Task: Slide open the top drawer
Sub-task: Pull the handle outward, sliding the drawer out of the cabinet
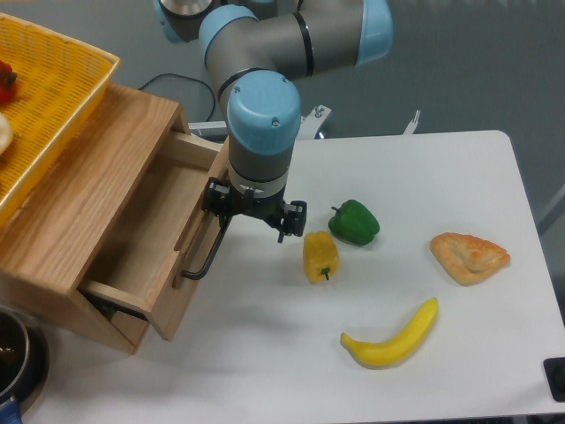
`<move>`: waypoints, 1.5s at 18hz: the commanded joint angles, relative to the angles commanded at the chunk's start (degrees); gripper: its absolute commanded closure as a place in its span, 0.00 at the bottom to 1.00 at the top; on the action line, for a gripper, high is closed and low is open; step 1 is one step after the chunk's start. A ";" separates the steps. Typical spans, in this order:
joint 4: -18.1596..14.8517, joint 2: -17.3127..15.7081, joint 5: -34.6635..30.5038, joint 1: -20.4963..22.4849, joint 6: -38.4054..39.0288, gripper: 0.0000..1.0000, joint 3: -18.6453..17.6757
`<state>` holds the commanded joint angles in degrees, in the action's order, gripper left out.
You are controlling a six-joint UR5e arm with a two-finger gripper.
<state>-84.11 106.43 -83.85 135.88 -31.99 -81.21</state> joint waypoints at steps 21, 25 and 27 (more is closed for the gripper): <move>0.18 1.41 0.09 5.10 -3.69 0.00 1.84; 0.09 1.67 0.00 5.62 -4.83 0.00 2.46; 0.09 1.85 0.09 5.89 -4.92 0.00 2.90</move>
<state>-84.02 108.28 -83.76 141.77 -36.91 -78.31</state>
